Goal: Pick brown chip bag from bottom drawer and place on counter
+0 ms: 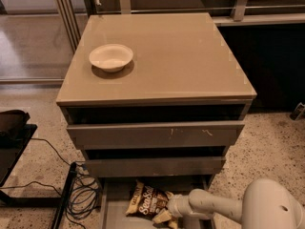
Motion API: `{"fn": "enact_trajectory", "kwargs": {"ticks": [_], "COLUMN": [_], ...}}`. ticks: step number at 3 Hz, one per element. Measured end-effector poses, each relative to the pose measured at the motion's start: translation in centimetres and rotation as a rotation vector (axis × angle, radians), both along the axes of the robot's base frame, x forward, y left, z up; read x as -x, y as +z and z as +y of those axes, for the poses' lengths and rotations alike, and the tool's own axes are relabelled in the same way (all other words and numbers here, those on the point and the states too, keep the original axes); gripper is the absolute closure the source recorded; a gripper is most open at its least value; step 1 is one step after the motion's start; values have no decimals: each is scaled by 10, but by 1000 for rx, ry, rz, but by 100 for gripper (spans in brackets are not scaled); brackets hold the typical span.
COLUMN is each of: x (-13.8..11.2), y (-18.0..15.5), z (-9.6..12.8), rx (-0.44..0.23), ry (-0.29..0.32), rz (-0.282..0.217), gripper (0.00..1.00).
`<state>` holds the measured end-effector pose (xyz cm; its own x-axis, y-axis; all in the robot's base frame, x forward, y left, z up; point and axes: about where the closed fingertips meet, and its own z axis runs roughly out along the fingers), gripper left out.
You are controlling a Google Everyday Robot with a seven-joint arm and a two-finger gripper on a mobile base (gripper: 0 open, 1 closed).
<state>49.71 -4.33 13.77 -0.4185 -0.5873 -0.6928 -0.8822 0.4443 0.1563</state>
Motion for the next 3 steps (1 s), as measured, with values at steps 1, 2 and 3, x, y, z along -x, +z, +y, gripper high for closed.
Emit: {"fn": "enact_trajectory", "kwargs": {"ticks": [1, 2, 3], "x": [0, 0, 0], "y": [0, 0, 0], "z": [0, 0, 0], "rx": [0, 0, 0], "ry": [0, 0, 0], "rz": [0, 0, 0], "gripper": [42, 64, 88]}}
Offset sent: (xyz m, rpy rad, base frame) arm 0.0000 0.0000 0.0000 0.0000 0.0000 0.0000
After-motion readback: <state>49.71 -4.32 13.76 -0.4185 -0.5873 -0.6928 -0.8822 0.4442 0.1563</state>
